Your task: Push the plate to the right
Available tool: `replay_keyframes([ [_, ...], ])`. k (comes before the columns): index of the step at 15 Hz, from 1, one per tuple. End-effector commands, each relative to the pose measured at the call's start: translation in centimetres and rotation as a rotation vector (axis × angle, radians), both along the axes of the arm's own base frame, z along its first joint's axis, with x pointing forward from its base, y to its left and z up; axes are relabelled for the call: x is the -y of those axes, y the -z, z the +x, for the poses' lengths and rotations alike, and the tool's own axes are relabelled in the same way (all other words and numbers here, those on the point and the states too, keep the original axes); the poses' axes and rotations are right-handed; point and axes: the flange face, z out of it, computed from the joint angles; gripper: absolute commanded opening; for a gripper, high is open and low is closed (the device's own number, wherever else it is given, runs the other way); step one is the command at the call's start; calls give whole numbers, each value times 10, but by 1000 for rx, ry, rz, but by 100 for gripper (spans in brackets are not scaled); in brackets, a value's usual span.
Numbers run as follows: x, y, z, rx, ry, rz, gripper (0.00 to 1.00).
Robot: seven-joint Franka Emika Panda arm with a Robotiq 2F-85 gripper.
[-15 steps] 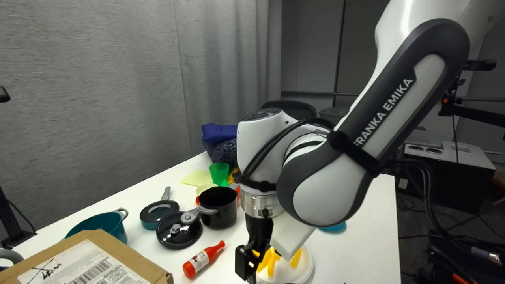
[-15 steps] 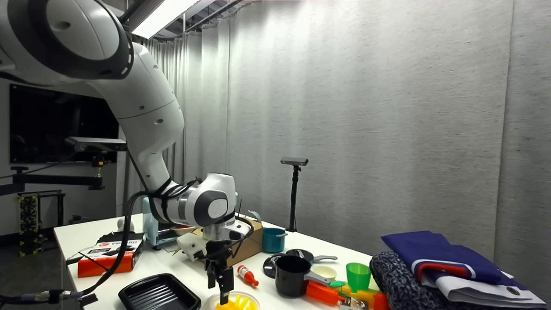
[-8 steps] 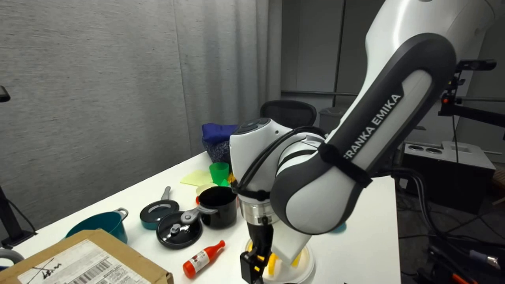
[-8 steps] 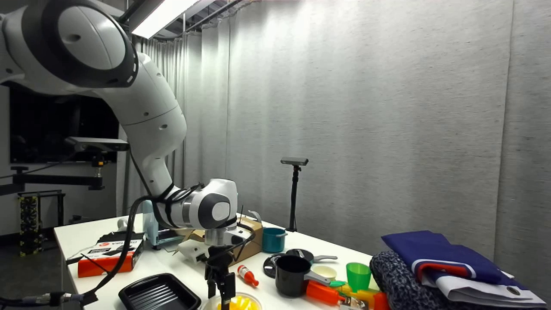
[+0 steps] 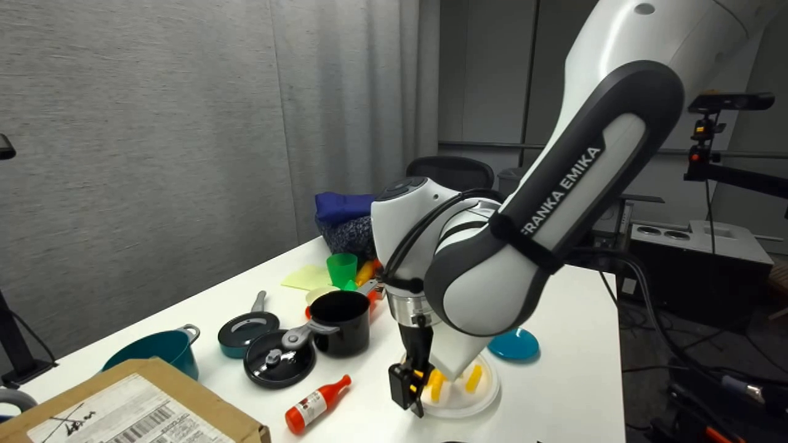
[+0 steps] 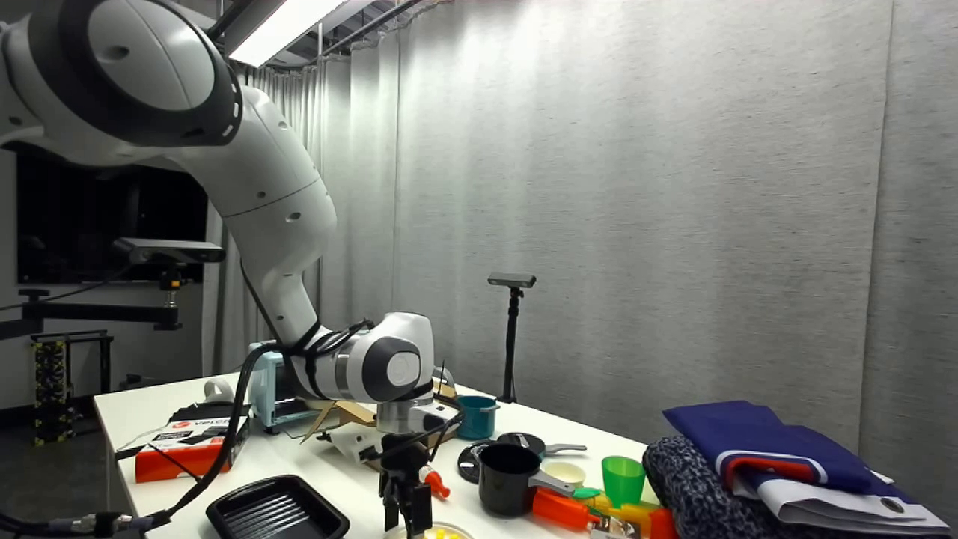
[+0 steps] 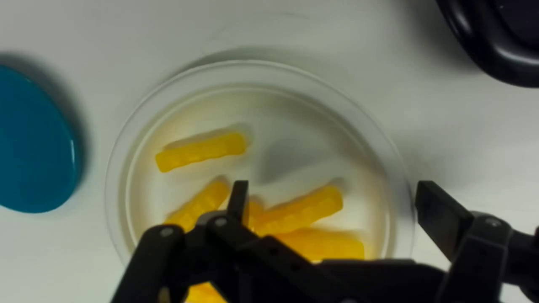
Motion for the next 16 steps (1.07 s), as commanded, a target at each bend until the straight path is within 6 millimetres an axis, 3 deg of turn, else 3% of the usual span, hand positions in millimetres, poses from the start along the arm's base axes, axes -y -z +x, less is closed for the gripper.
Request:
replay_keyframes([
  [1,15,-5,-1,10,47,-22,100],
  [5,8,-26,-3,49,48,23,100],
  [10,7,-51,-24,83,51,61,100],
  [16,13,-38,-63,9,-58,38,100],
])
